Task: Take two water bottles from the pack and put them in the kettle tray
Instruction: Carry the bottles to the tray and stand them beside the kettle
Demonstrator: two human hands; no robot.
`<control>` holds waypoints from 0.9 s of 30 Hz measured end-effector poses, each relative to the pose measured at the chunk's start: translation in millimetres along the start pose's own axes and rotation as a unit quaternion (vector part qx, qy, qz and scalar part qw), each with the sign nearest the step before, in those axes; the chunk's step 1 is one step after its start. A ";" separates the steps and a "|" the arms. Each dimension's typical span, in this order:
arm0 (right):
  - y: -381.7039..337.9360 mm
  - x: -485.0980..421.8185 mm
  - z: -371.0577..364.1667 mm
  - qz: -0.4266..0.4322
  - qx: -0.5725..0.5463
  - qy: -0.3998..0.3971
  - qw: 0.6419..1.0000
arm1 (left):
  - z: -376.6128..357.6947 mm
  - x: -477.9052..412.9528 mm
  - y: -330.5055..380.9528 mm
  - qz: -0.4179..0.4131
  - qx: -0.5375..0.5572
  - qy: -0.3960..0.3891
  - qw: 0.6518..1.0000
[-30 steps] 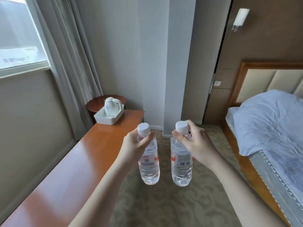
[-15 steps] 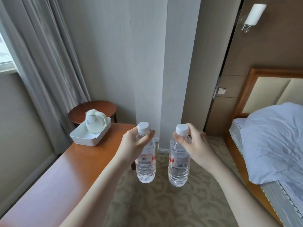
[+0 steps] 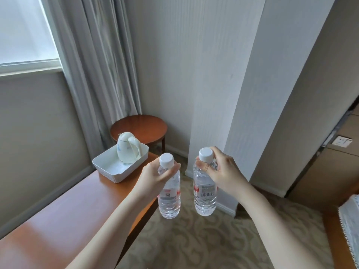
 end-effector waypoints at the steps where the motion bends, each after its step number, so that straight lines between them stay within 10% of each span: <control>1: 9.5 -15.1 -10.3 0.001 -0.007 -0.014 1.000 | -2.0 -12.6 -9.5 0.008 0.000 0.009 1.000; 27: 181.9 -203.9 -366.6 0.059 -0.060 -0.392 0.916 | -4.4 -175.9 -283.5 0.270 -0.141 0.222 0.926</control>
Point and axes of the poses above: each hand's wrist, its own x-axis away from the middle knuckle, its own z-axis out of the back of the hand, y = z × x, the point moved 7 cm from there along -x, towards the middle knuckle, and after that the axes turned 15 degrees about y, right-handed, at the moved point
